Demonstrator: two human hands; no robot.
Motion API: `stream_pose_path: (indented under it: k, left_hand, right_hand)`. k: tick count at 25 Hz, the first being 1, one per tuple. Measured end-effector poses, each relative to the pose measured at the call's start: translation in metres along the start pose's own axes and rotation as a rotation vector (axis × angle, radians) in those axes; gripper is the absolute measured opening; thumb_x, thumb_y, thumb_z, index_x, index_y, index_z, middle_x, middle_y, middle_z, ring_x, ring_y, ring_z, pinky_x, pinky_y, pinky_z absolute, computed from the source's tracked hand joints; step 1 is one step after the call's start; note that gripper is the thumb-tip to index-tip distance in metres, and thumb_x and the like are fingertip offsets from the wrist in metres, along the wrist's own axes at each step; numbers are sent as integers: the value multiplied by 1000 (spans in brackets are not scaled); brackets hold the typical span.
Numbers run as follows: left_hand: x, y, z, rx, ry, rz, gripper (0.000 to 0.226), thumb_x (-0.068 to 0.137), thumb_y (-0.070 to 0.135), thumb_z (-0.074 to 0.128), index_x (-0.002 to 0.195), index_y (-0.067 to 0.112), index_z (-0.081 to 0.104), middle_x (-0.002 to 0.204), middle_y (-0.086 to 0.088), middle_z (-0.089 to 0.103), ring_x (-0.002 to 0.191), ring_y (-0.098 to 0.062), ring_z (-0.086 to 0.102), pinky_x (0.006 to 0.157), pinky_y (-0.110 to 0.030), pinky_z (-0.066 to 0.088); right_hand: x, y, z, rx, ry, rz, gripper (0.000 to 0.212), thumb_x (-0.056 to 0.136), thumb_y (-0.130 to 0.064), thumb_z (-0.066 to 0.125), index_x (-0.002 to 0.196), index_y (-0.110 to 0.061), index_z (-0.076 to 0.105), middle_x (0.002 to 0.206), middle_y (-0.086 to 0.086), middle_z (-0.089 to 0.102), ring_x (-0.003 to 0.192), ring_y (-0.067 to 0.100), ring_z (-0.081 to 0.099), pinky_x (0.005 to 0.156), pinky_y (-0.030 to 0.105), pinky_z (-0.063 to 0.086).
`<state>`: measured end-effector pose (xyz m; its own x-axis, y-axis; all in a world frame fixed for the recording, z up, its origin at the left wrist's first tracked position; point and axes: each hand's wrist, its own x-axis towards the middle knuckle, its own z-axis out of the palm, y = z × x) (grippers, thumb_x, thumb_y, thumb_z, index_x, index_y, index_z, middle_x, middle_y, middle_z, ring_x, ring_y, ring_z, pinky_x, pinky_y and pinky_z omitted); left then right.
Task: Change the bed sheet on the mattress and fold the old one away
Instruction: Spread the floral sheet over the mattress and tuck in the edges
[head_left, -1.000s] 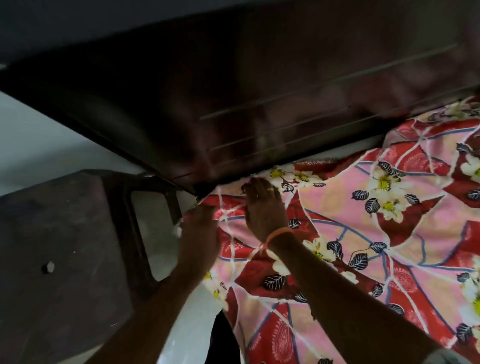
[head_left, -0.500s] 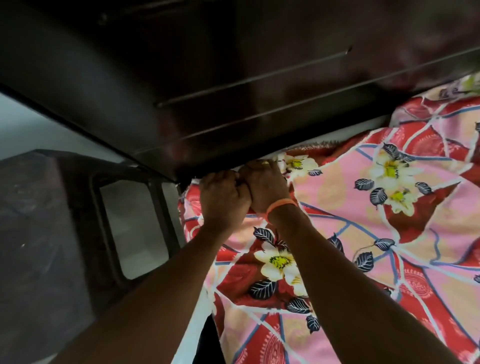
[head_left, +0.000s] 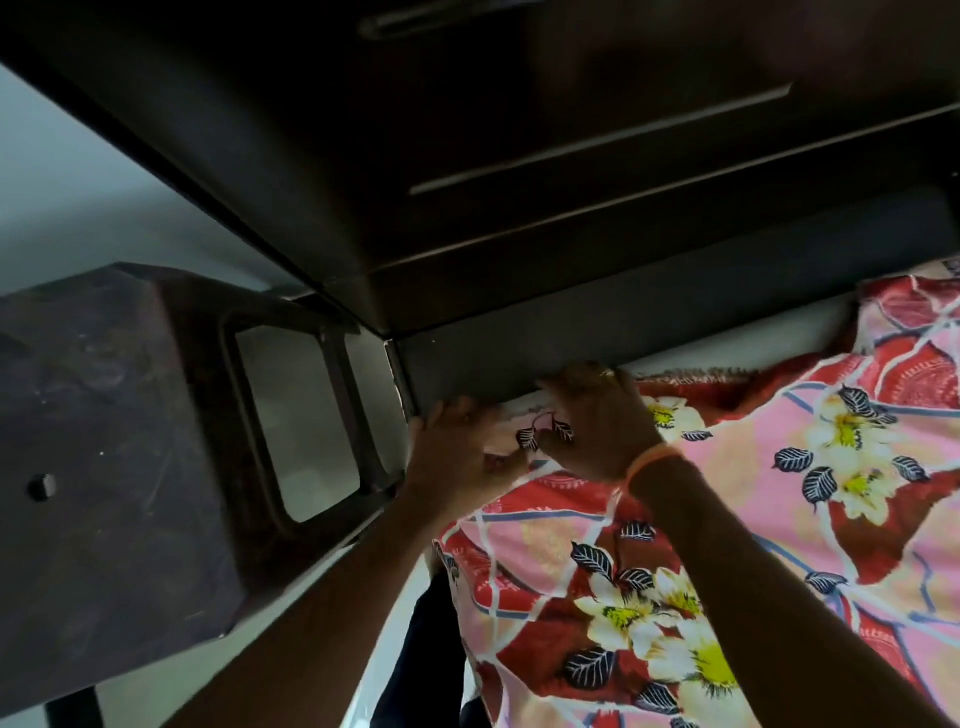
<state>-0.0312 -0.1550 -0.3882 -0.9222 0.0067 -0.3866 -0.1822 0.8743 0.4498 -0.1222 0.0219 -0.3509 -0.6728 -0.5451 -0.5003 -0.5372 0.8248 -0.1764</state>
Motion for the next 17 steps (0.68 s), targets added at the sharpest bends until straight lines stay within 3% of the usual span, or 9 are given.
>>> stream_pose_path:
  k: [1,3,6,7,9,11,13,15,17]
  left_hand:
    - [2,-13,-8,-20,-107,-40,70,71,82,52,123,35,56,120,10,57,113,-16,49,96,-36,40]
    - [1,-34,-25,-189,-332,-116,79,67,76,68,129,31,50,125,11,54,113,-11,52,97,-34,44]
    - [5,-51,-45,-506,-572,-160,64,74,43,83,127,22,53,119,5,63,93,-5,65,71,-20,57]
    - [8,-51,-49,-480,-547,-128,52,79,36,81,120,17,57,113,1,66,86,-7,66,64,-17,53]
    - [22,-45,-60,-313,-330,-37,26,89,32,71,106,14,64,98,-5,69,81,-15,67,60,-20,43]
    - [42,-33,-73,-222,-40,4,22,94,34,64,101,13,67,91,-6,70,80,-21,67,62,-25,40]
    - [61,-16,-84,-119,141,3,25,95,36,61,103,13,68,94,-6,72,86,-23,68,64,-28,43]
    - [72,-11,-75,-80,68,-24,31,95,41,60,107,13,66,99,-6,71,91,-24,68,70,-30,47]
    - [66,-25,-57,-193,-142,-115,44,90,55,61,110,16,65,104,-1,68,97,-19,65,82,-33,50]
  right_hand:
    - [8,9,-9,-36,-111,5,69,76,-62,45,133,-24,53,137,6,49,130,30,43,112,47,24]
    - [22,22,-21,-70,-276,-46,60,79,-63,57,124,-23,57,128,7,53,121,30,49,107,45,33]
    - [29,14,-16,-259,-127,-272,32,78,-37,76,97,-13,66,86,14,70,79,36,68,74,46,55]
    - [26,11,-11,-302,-30,-297,30,76,-29,79,93,-9,66,73,16,69,64,37,68,61,45,56]
    - [32,22,-17,-336,142,-269,27,83,-24,66,101,-4,66,65,19,66,50,38,64,46,42,54]
    - [57,37,-44,-367,202,-158,39,93,-28,46,121,-6,59,75,19,67,57,40,66,52,42,53]
    - [85,50,-63,-481,218,-94,34,94,-30,53,124,-14,55,76,16,68,62,38,66,56,42,55]
    - [96,52,-61,-584,221,-50,25,88,-24,67,109,-11,61,65,16,66,58,39,66,55,45,56]
    - [95,56,-52,-565,225,56,17,86,-19,68,99,-8,67,69,19,67,71,41,66,71,51,54]
